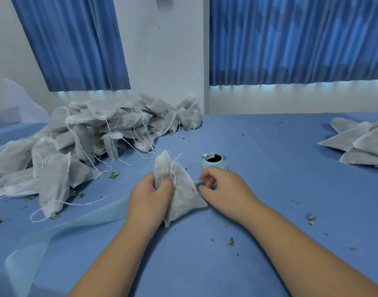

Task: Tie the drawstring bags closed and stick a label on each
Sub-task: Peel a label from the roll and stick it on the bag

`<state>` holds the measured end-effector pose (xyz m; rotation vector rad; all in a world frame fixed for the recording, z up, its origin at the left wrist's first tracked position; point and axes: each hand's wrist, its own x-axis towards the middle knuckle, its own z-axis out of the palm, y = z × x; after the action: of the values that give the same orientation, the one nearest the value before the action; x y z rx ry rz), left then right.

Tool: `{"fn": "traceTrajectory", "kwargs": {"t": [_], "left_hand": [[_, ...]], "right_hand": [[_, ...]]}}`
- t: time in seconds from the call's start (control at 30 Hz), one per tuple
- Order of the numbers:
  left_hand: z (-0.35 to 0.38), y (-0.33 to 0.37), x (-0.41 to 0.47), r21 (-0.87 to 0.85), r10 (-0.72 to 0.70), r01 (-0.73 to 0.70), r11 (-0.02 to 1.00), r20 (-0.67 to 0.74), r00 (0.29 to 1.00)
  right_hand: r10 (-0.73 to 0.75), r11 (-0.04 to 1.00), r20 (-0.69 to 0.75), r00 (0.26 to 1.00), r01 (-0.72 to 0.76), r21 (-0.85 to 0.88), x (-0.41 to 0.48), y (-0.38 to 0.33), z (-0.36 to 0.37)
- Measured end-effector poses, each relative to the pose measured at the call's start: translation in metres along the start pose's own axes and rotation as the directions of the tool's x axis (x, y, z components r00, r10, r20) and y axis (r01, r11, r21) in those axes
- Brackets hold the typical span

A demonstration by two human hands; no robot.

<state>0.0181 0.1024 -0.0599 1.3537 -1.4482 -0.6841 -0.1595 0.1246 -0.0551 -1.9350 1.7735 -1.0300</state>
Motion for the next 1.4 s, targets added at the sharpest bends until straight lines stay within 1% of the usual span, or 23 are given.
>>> {"fn": "traceTrajectory", "kwargs": {"t": [0.2,0.3,0.53,0.67,0.8,0.93,1.13,1.4], "left_hand": [[-0.0018,0.0017,-0.005,-0.084,-0.005,0.011,0.996,0.074,0.997],[-0.0023,0.0031,-0.0061,-0.116,-0.021,0.032,0.993,0.093,0.995],[-0.0019,0.0032,-0.0056,-0.107,-0.028,0.037,0.994,0.088,0.996],[-0.001,0.0023,-0.0062,-0.117,-0.016,0.029,0.993,0.109,0.994],[-0.0008,0.0025,-0.0064,-0.124,-0.017,0.031,0.992,0.111,0.994],[-0.0016,0.004,-0.0072,-0.129,-0.025,0.041,0.991,0.121,0.992],[-0.0019,0.0051,-0.0082,-0.127,-0.029,0.047,0.991,0.142,0.99],[-0.0031,0.006,-0.0091,-0.157,-0.019,0.045,0.987,0.163,0.986]], "right_hand": [[-0.043,0.999,-0.093,0.995,0.04,-0.029,0.0001,-0.0034,0.0026],[-0.021,1.0,-0.092,0.996,0.022,0.006,-0.0011,-0.0029,0.002],[0.016,0.997,-0.093,0.996,-0.01,0.071,-0.0016,-0.0027,-0.001],[0.001,0.994,-0.089,0.996,0.009,0.107,-0.0026,-0.0044,0.0005],[-0.031,0.993,-0.067,0.997,0.038,0.113,-0.0027,-0.0039,0.0019],[-0.022,0.99,-0.066,0.998,0.032,0.14,-0.0021,-0.0027,0.0037],[-0.012,0.992,-0.068,0.998,0.02,0.125,-0.001,-0.0032,0.0041],[-0.01,0.988,-0.07,0.997,0.021,0.153,-0.0016,-0.0047,0.0039]]}}
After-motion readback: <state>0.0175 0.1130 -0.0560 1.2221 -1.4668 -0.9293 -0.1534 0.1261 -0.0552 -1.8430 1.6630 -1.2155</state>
